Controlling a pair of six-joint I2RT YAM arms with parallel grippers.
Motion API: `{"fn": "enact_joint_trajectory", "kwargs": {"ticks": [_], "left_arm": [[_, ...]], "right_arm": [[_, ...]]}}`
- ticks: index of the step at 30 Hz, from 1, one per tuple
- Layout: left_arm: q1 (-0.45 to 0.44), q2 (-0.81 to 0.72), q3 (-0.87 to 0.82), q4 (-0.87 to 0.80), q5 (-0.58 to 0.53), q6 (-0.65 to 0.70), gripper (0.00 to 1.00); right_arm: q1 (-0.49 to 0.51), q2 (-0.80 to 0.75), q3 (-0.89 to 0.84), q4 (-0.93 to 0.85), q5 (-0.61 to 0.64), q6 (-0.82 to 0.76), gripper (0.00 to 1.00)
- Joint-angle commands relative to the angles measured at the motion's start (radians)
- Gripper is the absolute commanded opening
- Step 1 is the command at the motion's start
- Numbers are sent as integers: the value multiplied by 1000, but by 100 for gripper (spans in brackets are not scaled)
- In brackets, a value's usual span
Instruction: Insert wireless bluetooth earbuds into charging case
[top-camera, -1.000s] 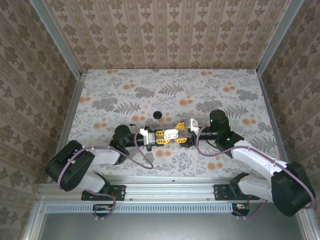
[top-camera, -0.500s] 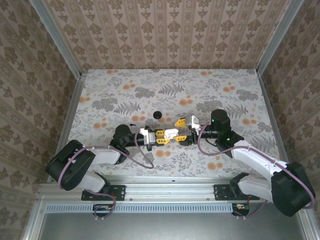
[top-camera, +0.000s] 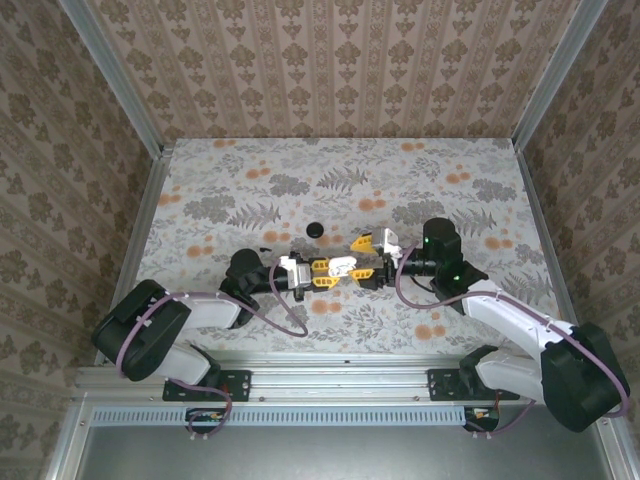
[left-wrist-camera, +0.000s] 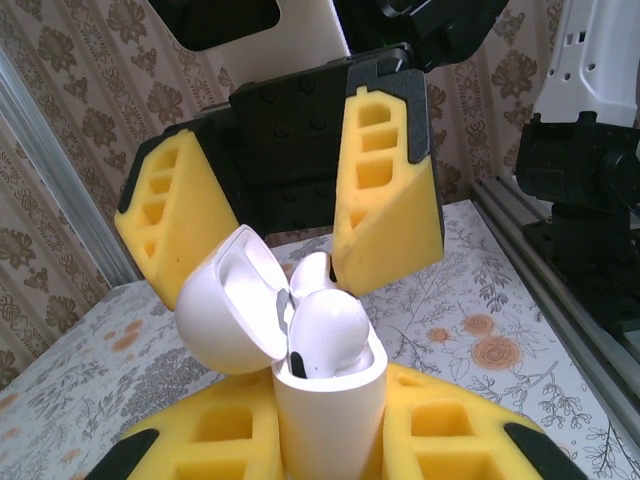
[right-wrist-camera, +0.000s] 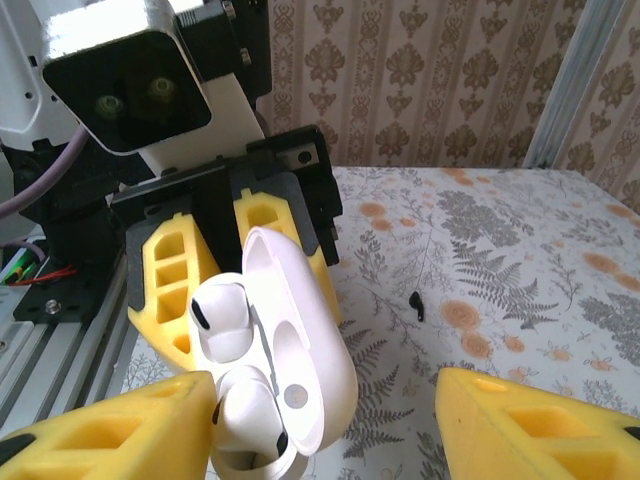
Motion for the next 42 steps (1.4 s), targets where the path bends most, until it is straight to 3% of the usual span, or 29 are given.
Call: {"fn": "enact_joint_trajectory", "kwargs": {"ticks": [1, 14, 21, 24, 29, 42], "left_arm": [[3, -3, 16, 26, 19, 1, 0], [3, 12, 20, 27, 13, 5, 0], [3, 9, 26, 27, 20, -4, 0], [3, 8, 26, 27, 19, -7, 0], [4, 8, 31, 26, 20, -24, 0], [4, 13, 45, 27, 30, -34, 0]], "right_arm": [[-11, 1, 12, -38, 1, -22, 61], [-25, -152, -58, -18, 43, 52, 64], [-25, -133, -50, 0, 48, 64, 64], [-25, -121, -42, -34, 22, 20, 64], [-24, -130, 9, -255, -25, -138, 62], [1, -108, 41, -383, -31, -259, 63]]}}
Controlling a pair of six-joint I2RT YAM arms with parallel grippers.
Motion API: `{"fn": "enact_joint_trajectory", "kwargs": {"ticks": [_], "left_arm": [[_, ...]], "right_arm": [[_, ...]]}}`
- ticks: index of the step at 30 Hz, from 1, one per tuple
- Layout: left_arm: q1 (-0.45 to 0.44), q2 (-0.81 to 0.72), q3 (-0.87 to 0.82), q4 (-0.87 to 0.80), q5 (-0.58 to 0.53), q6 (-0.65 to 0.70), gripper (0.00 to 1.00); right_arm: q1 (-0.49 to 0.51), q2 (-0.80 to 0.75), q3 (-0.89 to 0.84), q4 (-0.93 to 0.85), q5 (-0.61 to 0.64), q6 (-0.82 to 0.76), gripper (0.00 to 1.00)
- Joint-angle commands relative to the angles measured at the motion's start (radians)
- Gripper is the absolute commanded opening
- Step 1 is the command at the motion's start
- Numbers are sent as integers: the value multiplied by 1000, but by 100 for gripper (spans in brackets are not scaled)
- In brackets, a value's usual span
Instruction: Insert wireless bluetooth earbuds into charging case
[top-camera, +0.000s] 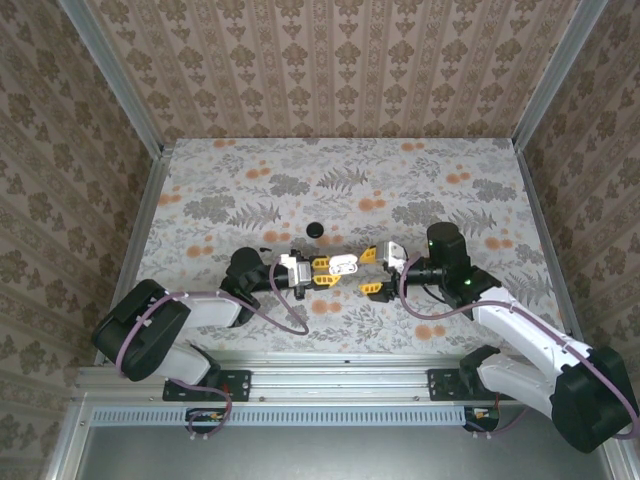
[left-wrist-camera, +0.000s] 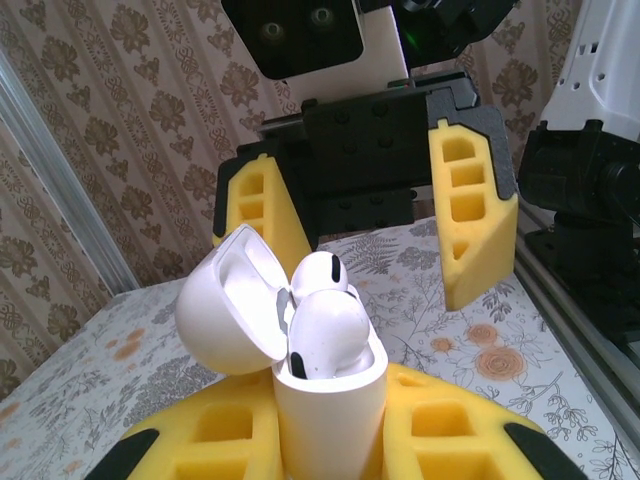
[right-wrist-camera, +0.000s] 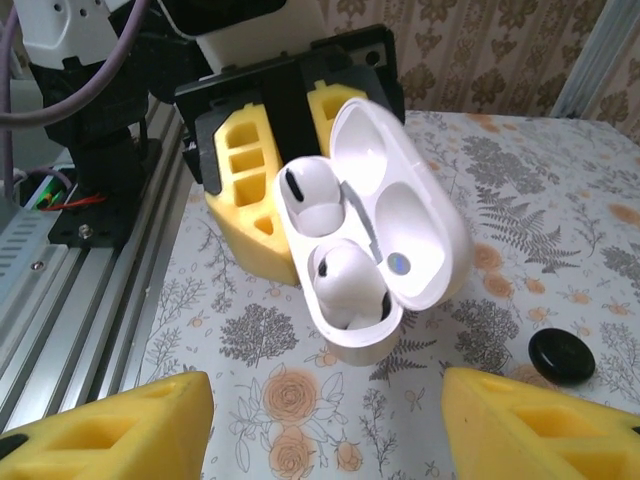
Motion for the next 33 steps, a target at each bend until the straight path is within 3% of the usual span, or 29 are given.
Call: {"fn": "enact_joint_trajectory", "kwargs": {"ticks": [1, 24, 33], "left_arm": [[3, 14, 28, 25, 27, -22, 0], [1, 9, 24, 24, 27, -25, 0], [1, 14, 22, 25, 18, -23, 0]], "right_arm": [[16, 11, 35, -59, -25, -63, 63], [48, 133, 109, 35, -14, -103, 62], [48, 117, 118, 54, -50, -114, 56]]}}
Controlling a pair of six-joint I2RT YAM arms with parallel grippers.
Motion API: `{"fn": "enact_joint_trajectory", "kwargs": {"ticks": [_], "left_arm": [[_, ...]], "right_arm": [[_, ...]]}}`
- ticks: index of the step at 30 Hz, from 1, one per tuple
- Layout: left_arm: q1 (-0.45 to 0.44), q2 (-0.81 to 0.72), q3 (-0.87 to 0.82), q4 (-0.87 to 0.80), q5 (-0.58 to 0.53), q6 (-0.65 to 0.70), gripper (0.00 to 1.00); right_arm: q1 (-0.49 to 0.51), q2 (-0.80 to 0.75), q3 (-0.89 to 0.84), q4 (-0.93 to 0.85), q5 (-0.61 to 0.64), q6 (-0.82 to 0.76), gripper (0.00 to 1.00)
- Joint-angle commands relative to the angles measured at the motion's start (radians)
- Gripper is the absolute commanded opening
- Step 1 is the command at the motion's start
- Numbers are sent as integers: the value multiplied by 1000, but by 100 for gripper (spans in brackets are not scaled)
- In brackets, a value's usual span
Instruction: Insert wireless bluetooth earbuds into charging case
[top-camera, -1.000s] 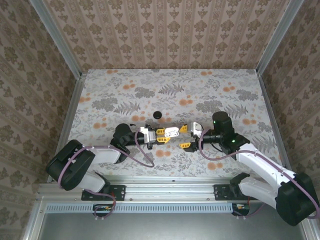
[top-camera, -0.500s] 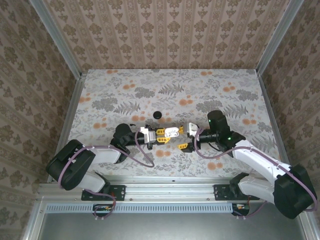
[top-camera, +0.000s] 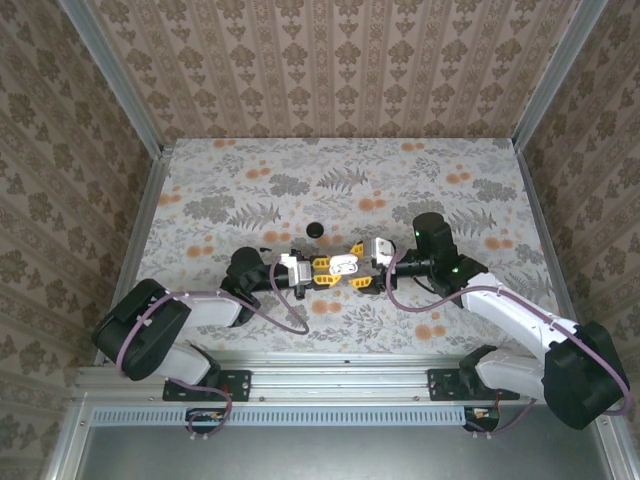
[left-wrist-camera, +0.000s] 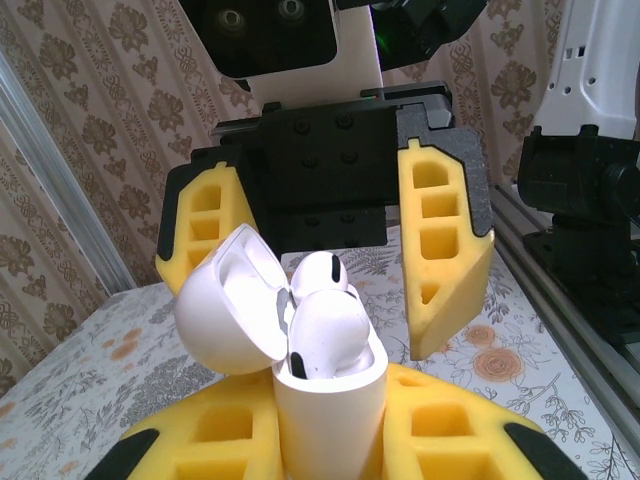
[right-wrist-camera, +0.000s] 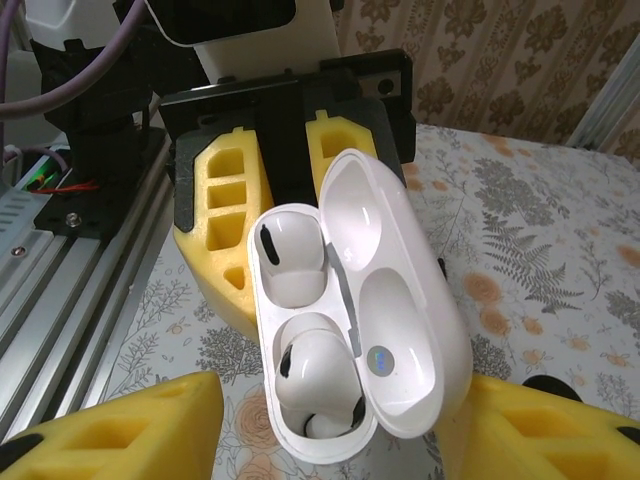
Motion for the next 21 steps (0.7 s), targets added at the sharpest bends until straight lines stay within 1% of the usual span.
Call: {"fn": "enact_joint_trajectory", "kwargs": {"ticks": [1, 14, 21], "left_arm": [[2, 12, 21, 25, 15, -15, 0], [5, 29, 30, 25, 10, -25, 0], [5, 15, 28, 26, 12, -34, 0]], "right_arm": [[6, -15, 29, 22, -50, -25, 56], [7, -127, 6, -27, -61, -44, 50], [5, -214, -44, -65, -19, -33, 49]]}}
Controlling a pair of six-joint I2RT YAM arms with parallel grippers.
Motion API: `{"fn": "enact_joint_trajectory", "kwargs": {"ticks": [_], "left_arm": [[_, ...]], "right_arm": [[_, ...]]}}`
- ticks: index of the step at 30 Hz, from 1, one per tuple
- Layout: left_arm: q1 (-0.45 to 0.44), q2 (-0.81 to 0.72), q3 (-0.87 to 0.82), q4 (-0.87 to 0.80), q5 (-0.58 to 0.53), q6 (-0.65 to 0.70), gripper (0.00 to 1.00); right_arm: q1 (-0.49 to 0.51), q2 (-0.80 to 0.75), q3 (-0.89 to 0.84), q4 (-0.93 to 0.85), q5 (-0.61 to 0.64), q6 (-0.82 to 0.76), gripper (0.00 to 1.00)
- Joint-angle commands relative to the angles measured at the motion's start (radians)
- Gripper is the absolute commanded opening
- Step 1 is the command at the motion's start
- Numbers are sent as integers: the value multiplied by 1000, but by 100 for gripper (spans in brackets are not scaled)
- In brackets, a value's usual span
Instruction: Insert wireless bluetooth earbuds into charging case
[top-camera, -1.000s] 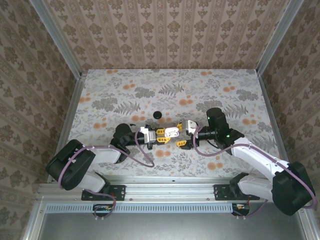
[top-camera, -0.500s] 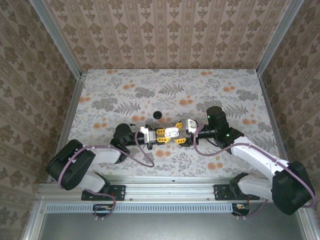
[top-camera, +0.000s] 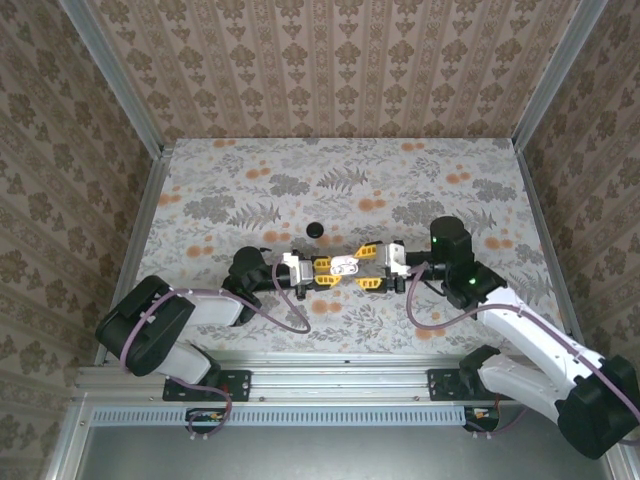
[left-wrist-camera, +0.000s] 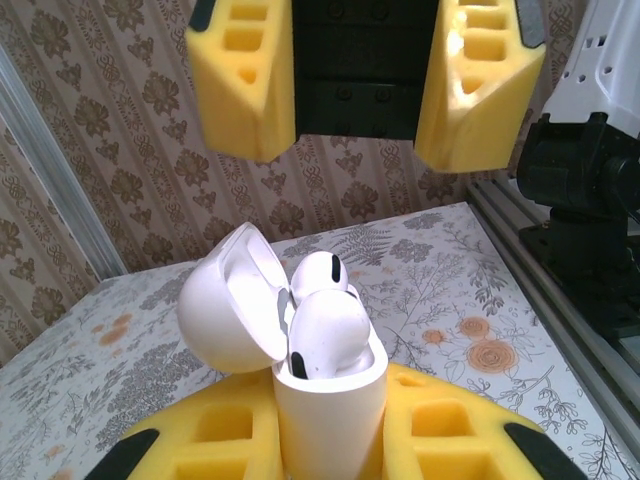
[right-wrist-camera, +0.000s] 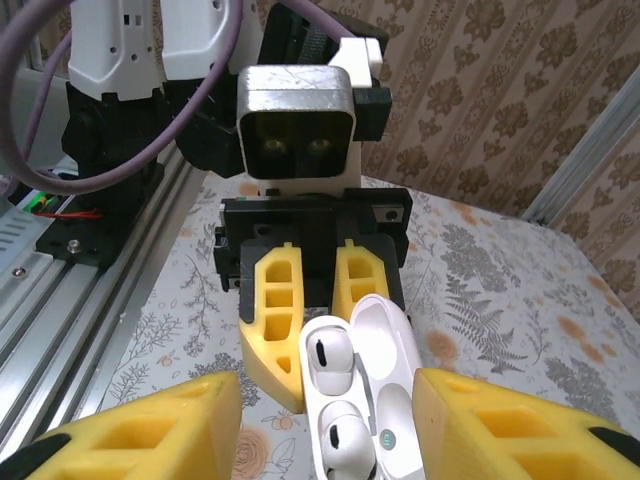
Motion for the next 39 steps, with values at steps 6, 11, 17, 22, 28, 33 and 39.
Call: {"fn": "enact_joint_trajectory", "kwargs": {"ticks": [6, 11, 17, 22, 28, 33, 39], "left_arm": [[5, -16, 29, 26, 31, -27, 0], [5, -27, 28, 25, 38, -27, 0], [5, -38, 23, 25, 38, -27, 0], [4, -39, 22, 25, 38, -26, 0], [3, -38, 20, 25, 33, -27, 0], [5, -35, 18, 24, 31, -26, 0], [4, -32, 17, 25, 25, -29, 0]], "right_arm": [[-1, -45, -56, 8, 86, 35, 54], [-15, -5, -68, 82, 106, 83, 61], [-18, 58, -33, 77, 88, 113, 69], [-14, 105, -2, 41, 47, 85, 69], [1, 155, 32, 31, 10, 55, 68], [8, 155, 46, -2, -12, 3, 63], [8, 108, 26, -24, -21, -17, 60]]}}
